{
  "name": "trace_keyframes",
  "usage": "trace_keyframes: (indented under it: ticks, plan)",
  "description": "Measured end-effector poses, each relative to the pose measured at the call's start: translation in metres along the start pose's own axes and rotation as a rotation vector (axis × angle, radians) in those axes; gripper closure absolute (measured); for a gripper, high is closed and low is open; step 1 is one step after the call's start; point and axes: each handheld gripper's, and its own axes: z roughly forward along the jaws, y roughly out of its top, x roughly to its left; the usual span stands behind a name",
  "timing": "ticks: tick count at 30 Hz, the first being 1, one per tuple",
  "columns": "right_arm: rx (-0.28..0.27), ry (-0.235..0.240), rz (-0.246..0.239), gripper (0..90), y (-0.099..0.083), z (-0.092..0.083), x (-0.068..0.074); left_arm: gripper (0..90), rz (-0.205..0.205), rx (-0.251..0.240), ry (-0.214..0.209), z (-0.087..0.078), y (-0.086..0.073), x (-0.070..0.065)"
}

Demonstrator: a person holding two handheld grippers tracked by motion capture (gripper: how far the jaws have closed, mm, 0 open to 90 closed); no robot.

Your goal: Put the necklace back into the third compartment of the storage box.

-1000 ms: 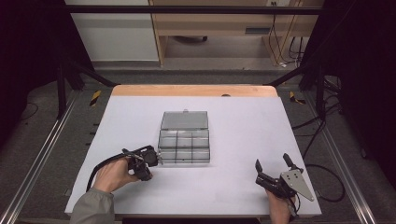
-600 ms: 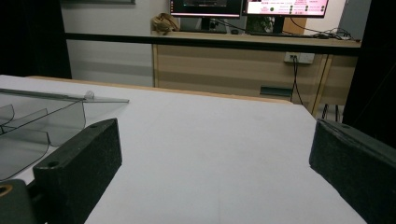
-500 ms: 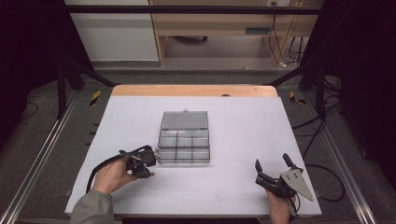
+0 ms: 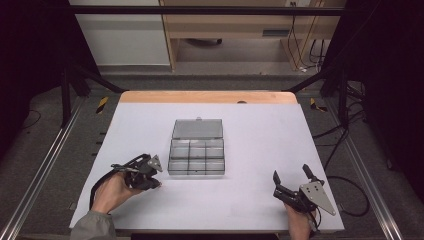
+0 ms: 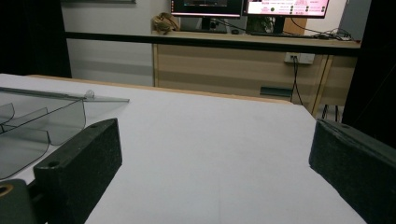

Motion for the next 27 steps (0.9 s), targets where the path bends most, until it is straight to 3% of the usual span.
trace_keyframes:
  ticks: [6, 7, 9, 10, 12, 19, 24, 27]
  plan:
    - [0.0, 0.0, -0.001, 3.0, 0.0, 0.0, 0.0, 86.3, -0.022, -0.08, 0.01, -0.008, -0.007, 0.001]
    - [0.0, 0.0, -0.001, 3.0, 0.0, 0.0, 0.0, 86.3, -0.032, -0.115, 0.017, -0.011, -0.009, 0.001]
    - [0.0, 0.001, -0.002, 3.0, 0.0, 0.0, 0.0, 86.3, -0.033, -0.132, 0.022, -0.012, -0.01, 0.001]
    - [0.0, 0.001, -0.002, 3.0, 0.0, 0.0, 0.0, 86.3, -0.046, -0.169, 0.03, -0.015, -0.012, 0.001]
    - [0.0, 0.001, -0.002, 3.0, 0.0, 0.0, 0.0, 86.3, -0.048, -0.184, 0.034, -0.016, -0.012, 0.001]
    - [0.0, 0.0, -0.002, 3.0, 0.0, 0.0, 0.0, 86.3, -0.076, -0.325, 0.076, -0.026, -0.019, 0.0]
    - [0.0, 0.0, -0.001, 3.0, 0.0, 0.0, 0.0, 86.3, -0.09, -0.378, 0.1, -0.028, -0.021, -0.002]
    - [0.0, 0.0, -0.002, 3.0, 0.0, 0.0, 0.0, 86.3, -0.111, -0.446, 0.122, -0.028, -0.023, -0.003]
